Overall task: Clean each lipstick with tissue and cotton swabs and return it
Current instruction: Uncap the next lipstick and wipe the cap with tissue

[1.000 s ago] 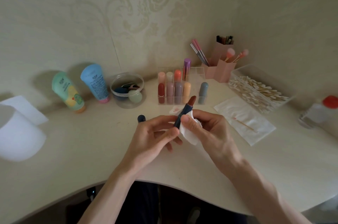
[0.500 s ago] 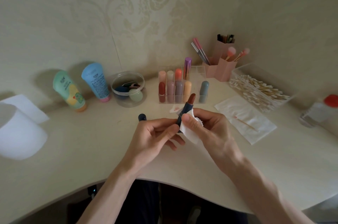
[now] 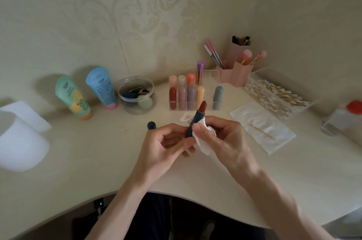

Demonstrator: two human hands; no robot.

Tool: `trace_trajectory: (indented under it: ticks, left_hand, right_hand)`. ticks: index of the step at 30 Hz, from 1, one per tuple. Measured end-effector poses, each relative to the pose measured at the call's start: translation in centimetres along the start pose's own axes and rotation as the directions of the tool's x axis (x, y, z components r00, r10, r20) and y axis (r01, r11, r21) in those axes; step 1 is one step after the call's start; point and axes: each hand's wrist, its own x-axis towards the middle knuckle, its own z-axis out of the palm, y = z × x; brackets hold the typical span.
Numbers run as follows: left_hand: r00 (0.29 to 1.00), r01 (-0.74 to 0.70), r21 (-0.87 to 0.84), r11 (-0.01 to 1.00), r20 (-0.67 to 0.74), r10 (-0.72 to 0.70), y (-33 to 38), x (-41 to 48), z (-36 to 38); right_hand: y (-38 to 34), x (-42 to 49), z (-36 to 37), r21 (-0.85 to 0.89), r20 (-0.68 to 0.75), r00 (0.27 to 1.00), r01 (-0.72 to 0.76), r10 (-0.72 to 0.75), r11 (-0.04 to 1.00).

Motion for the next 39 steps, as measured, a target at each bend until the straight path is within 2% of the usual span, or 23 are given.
trace_trajectory:
  ticks: [2,4,10,17,23,26,29,34,36,39]
  left_hand:
    - [0.997,-0.008,0.046,0.999,-0.08,0.012,-0.28,0.03,-0.01]
    - [0.995,-0.006,0.067,0.998,-0.102,0.012,-0.59,0.14,-0.08]
    - [0.998,0.034,-0.043,0.998,0.053,-0.032,-0.41,0.25,-0.17]
    - [0.993,0.014,0.064,0.998,-0.122,-0.006,-0.67,0.2,-0.28]
    - [0.995,0.039,-0.018,0.999,0.097,-0.037,-0.39,0.19,-0.29]
    - [0.999,0.039,0.025,0.999,0.008,-0.039,-0.49,0.18,-0.31]
    - [0.997,0.025,0.073,0.997,-0.07,-0.02,-0.65,0.24,-0.32]
    - [0.995,0.045,-0.038,0.998,0.09,-0.042,-0.52,0.29,-0.45]
    - [0.997,0.029,-0.004,1.0,0.067,-0.029,-0.54,0.22,-0.41]
    - [0.999,0.035,0.049,0.998,-0.038,-0.033,-0.58,0.17,-0.19]
  right_hand:
    - [0.06,-0.02,0.23,-0.007,0.003,1.0,0.012,-0.012,1.0]
    - [0.2,0.03,0.34,-0.038,0.01,1.0,0.016,-0.015,0.999]
    - [0.11,-0.02,-0.31,-0.029,0.004,1.0,0.005,-0.005,1.0]
    - [0.5,0.01,0.11,-0.088,0.018,0.999,0.033,-0.032,0.996]
    - [0.16,0.01,-0.16,-0.021,0.004,1.0,0.004,-0.004,1.0]
    - [0.28,-0.1,0.03,0.005,0.029,0.999,0.014,-0.015,1.0]
    - [0.55,-0.02,0.18,-0.093,0.031,0.999,0.025,-0.022,0.995]
    - [0.05,0.01,-0.25,-0.054,0.005,1.0,0.022,-0.022,0.998]
    - [0.04,0.0,-0.19,-0.063,-0.001,1.0,0.025,-0.025,0.998]
    - [0.33,0.02,0.04,-0.067,0.015,1.0,0.02,-0.019,0.998]
